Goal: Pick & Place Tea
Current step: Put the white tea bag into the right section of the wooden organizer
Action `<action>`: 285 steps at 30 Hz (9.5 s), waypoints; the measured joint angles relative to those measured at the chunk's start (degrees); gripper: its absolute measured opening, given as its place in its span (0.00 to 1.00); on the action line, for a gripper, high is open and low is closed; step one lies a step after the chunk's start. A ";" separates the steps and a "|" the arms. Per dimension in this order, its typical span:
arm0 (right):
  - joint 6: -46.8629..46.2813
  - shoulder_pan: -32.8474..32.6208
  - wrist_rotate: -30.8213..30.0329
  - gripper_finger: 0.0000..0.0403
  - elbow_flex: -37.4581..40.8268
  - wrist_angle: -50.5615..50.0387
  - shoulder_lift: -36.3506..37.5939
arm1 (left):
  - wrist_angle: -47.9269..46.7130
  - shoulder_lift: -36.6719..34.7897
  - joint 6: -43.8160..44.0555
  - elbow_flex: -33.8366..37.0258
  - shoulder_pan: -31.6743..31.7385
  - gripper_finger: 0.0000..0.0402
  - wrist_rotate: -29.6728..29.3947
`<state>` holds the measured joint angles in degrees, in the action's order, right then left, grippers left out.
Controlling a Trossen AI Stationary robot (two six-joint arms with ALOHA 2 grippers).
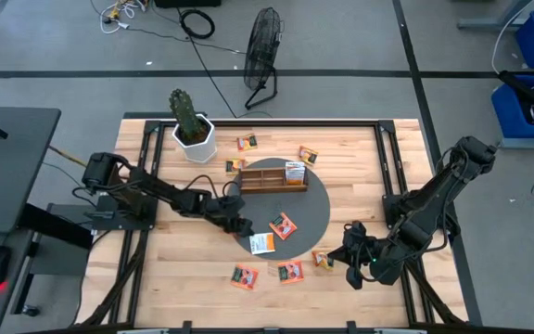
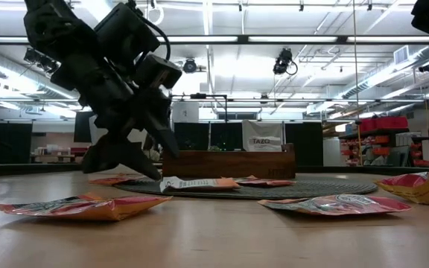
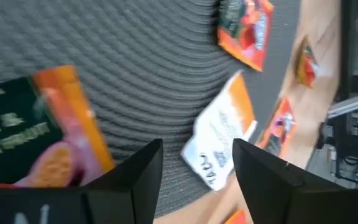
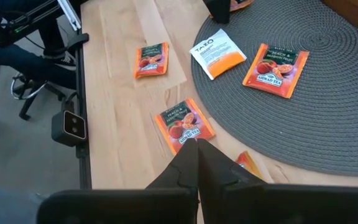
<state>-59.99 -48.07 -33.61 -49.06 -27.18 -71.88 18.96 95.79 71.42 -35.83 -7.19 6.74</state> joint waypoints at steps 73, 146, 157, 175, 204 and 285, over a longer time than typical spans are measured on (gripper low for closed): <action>-0.83 0.02 -1.53 0.00 0.00 -2.73 -0.02 | 0.06 1.77 -0.07 -1.73 -3.98 0.49 -5.25; 42.94 32.42 32.06 0.41 0.02 11.59 -2.70 | 7.04 5.49 -16.60 -15.08 -1.22 0.00 14.73; 50.59 37.24 46.40 0.41 0.02 18.71 -9.77 | -2.77 5.49 -23.67 -23.32 -0.62 0.00 17.50; 51.57 37.00 49.71 0.41 0.02 26.02 -12.13 | -10.65 5.49 -30.70 -31.14 1.40 0.00 19.56; 46.39 36.83 40.23 0.00 0.02 13.82 2.37 | -8.44 -2.08 -36.34 -31.54 7.50 0.24 15.60; 42.23 43.54 13.11 0.00 0.02 45.18 11.17 | 0.33 -10.56 -49.51 -31.50 19.70 0.07 12.93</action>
<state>-17.76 -4.54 -20.49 -49.04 18.00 -60.71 19.29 85.23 21.91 -67.33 12.51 19.67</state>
